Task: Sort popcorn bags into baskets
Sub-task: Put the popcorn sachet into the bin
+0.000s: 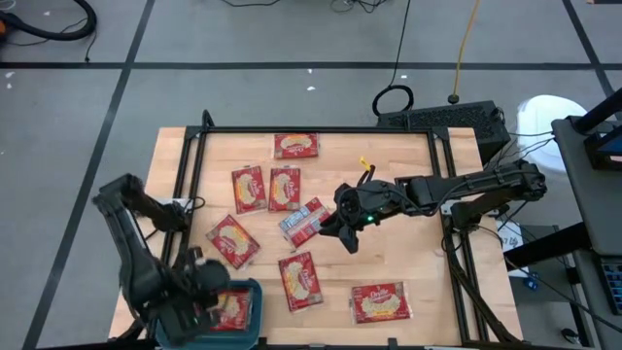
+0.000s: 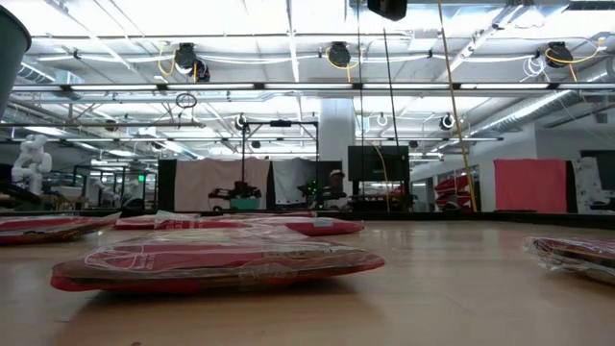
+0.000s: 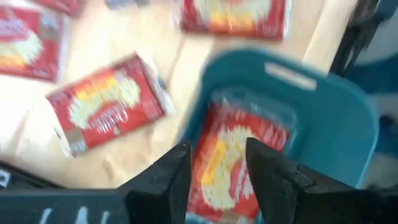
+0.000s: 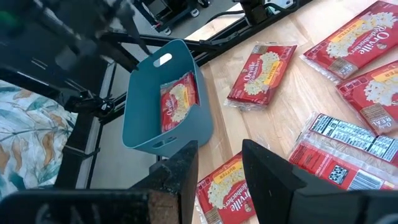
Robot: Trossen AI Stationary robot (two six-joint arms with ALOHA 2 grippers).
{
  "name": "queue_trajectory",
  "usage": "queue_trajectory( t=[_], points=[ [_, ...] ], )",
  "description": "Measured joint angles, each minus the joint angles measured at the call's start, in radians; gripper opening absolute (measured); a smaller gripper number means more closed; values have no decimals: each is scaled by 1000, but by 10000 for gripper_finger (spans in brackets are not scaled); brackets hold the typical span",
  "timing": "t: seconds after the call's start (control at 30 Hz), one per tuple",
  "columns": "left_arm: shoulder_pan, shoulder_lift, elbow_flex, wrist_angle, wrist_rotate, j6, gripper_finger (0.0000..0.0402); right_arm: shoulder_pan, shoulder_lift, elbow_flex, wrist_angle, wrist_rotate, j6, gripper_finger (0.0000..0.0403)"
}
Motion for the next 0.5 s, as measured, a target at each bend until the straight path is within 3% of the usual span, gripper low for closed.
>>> queue_trajectory(
  t=[0.2,0.5],
  points=[
    [88,-114,0,1,-142,59,116,-26,0,0,-20,52,-11,118],
    [313,-203,0,2,-145,284,106,-118,0,0,-37,84,-98,118]
  ],
)
